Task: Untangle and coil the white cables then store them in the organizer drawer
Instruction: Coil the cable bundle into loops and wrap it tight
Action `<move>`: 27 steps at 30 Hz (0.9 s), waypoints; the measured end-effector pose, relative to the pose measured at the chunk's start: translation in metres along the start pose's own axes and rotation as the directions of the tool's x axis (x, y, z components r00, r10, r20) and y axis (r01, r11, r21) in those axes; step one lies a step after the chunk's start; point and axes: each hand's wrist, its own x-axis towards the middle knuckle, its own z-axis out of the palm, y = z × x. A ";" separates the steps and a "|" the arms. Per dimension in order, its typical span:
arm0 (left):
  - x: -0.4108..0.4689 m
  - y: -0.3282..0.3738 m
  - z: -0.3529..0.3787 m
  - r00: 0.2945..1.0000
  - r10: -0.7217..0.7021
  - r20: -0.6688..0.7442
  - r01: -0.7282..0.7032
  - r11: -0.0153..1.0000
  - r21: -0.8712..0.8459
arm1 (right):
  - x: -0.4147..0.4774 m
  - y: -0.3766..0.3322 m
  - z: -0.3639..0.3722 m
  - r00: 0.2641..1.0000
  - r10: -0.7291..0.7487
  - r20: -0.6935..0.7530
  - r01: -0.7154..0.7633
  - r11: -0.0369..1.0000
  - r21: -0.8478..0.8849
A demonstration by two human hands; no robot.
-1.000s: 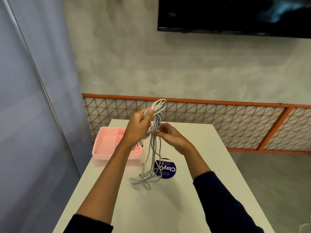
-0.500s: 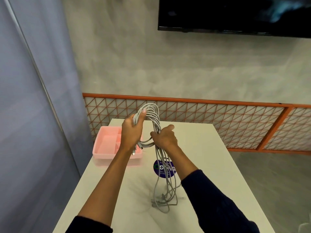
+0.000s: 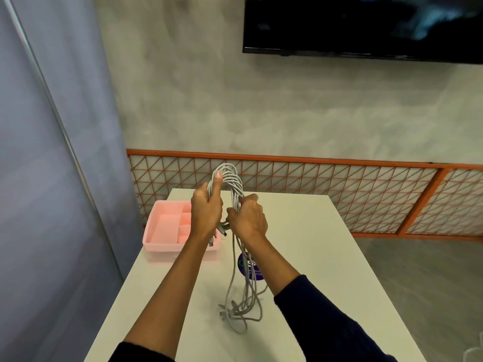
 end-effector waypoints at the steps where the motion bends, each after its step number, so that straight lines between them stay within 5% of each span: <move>1: -0.001 0.001 0.000 0.999 -0.010 0.047 0.012 0.999 -0.035 | 0.000 -0.001 0.000 0.999 -0.016 0.037 0.018 0.999 -0.037; 5: -0.003 0.007 -0.002 0.980 -0.013 0.196 0.036 0.993 -0.115 | 0.000 0.003 -0.006 0.935 -0.234 0.265 0.265 0.960 -0.088; 13: 0.011 -0.014 -0.035 0.995 0.004 0.103 -0.006 1.000 0.024 | 0.013 0.018 -0.056 0.755 -0.385 0.530 0.530 0.834 -0.150; 19: 0.009 -0.016 -0.041 0.986 0.016 0.166 -0.021 1.000 0.024 | 0.027 0.024 -0.097 0.771 -0.471 0.429 0.455 0.878 0.146; 27: 0.007 0.012 -0.035 0.889 -0.119 0.442 0.211 0.963 -0.166 | 0.032 0.033 -0.100 0.865 -0.424 0.270 0.264 0.840 0.474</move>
